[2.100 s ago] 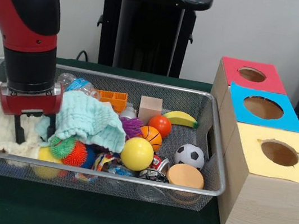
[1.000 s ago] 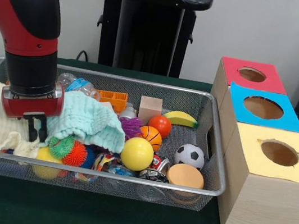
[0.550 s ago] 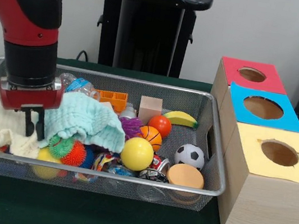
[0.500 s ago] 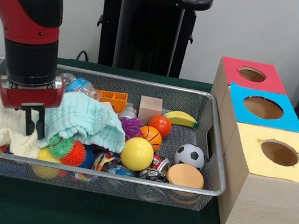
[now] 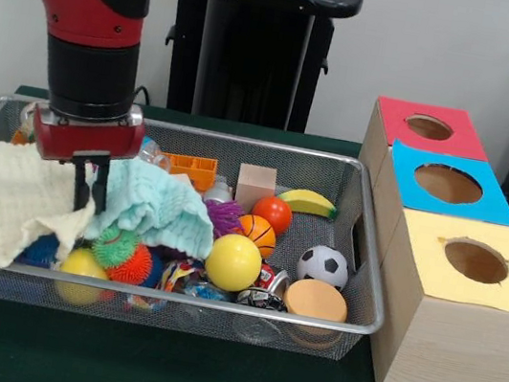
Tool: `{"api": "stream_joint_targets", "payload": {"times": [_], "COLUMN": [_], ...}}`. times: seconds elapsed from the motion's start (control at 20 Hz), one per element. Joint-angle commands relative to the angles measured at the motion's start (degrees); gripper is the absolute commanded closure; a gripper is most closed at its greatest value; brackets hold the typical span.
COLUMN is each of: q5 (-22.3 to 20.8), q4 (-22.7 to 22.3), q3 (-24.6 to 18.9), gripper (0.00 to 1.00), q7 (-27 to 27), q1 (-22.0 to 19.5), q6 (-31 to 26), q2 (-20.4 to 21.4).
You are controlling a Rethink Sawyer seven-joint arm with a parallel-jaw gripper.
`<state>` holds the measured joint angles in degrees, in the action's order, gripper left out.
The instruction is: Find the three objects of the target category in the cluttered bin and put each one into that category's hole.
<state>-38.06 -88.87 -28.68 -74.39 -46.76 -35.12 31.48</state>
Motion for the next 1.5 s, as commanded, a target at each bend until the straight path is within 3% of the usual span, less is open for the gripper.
{"api": "stream_joint_targets", "payload": {"times": [0.05, 0.6, 1.5], "q5": [-1.2, -0.1, 6.1], "q4": [-8.6, -10.8, -16.4], "q3": [3.3, 7.3, 15.2], "gripper": [1.00, 1.00, 1.00], "q7": [-5.9, -9.5, -15.9], "q1": [2.5, 6.2, 15.7], "q6": [2.0, 6.4, 11.8], "q2": [-0.1, 0.4, 4.2]}}
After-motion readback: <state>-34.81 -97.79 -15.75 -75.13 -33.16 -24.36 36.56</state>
